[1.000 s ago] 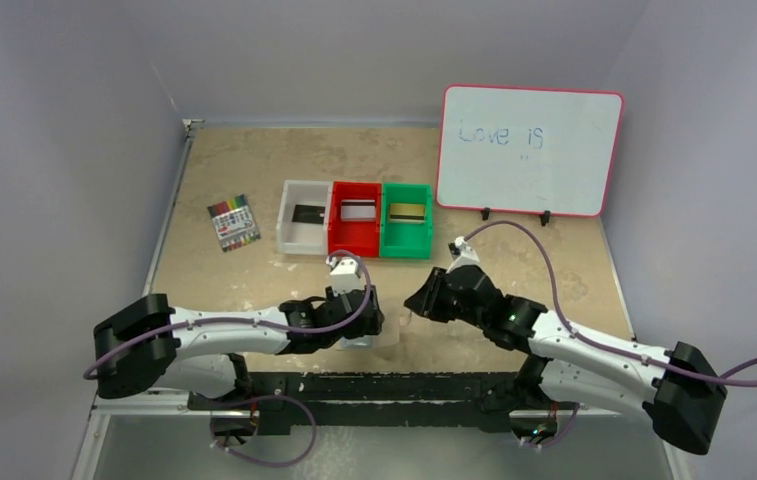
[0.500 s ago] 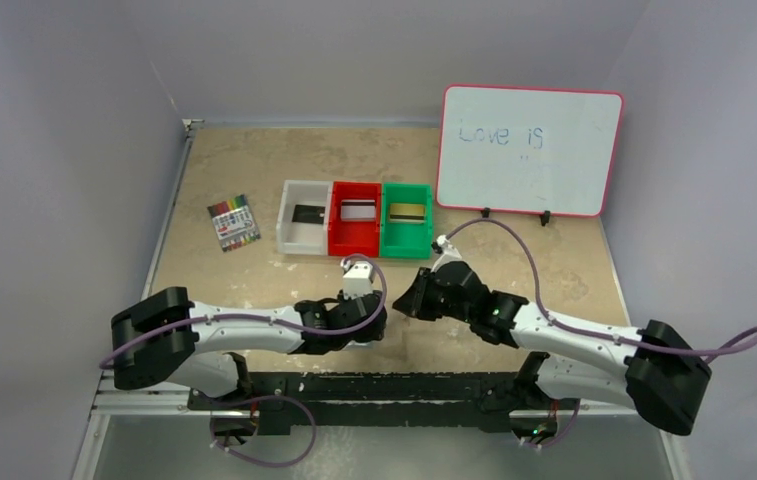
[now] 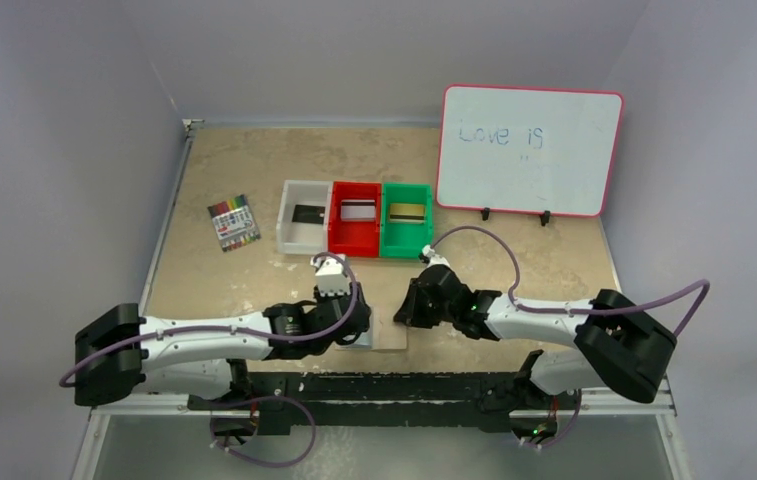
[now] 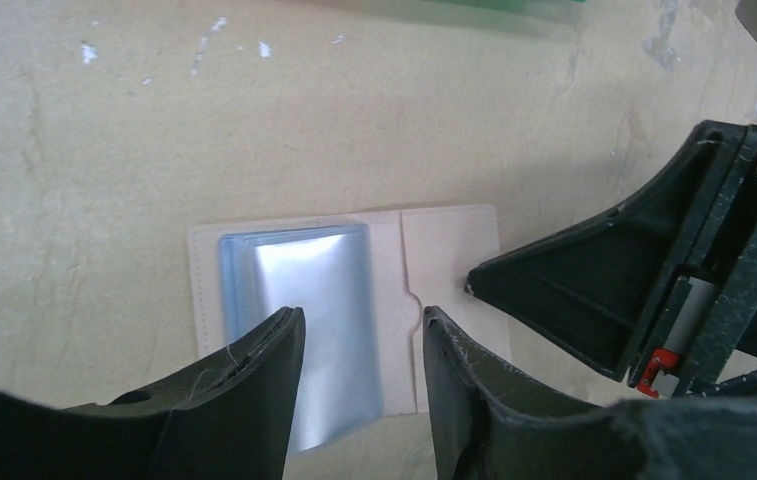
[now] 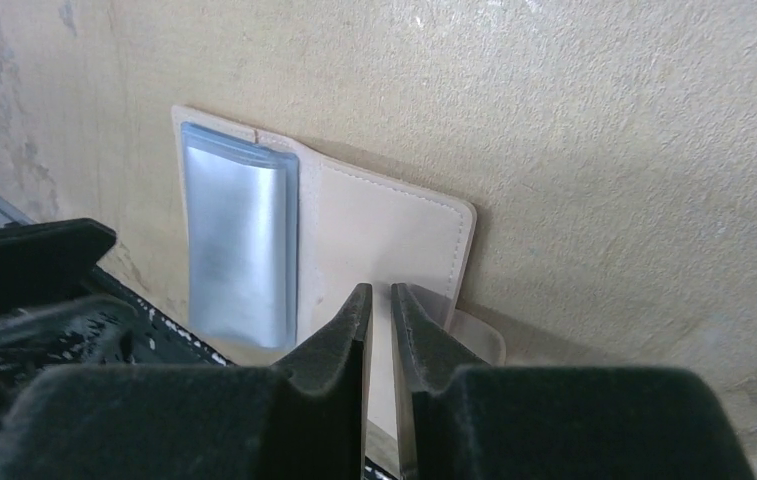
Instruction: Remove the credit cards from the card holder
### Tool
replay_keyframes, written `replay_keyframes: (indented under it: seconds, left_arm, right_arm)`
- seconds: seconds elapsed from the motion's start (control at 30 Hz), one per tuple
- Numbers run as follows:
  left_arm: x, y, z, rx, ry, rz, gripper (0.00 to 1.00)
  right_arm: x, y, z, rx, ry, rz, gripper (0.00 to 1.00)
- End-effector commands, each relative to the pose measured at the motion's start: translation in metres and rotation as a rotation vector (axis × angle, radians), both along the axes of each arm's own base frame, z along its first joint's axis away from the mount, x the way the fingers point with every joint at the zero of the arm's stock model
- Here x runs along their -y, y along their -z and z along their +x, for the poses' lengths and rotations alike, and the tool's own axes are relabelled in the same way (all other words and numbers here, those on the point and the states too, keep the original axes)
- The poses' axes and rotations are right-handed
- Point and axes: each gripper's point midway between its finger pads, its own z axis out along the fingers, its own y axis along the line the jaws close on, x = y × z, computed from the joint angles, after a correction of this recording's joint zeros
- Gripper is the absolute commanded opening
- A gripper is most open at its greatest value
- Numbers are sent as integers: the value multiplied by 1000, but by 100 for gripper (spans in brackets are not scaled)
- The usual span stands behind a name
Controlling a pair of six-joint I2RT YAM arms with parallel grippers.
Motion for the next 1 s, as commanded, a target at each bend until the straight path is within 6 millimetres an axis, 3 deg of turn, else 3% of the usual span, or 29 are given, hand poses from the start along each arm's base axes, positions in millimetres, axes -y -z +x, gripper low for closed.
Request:
replay_keyframes:
  seconds: [0.0,0.17,0.33,0.47,0.97]
  left_arm:
    - [-22,1,4,29,-82,3,48]
    - [-15,14,-3,-21,-61,7,50]
    - [-3,27,-11,-82,-22,1,50]
    - [9,24,-14,-91,35,-9,50]
    - [-10,41,-10,-74,-29,195,56]
  right_arm:
    - [1,-2,5,25,-1,-22,15]
    - [14,9,7,25,38,-87,16]
    - [13,11,3,16,29,-64,17]
    - [10,10,2,7,30,-47,17]
    - [1,-1,4,19,16,-6,18]
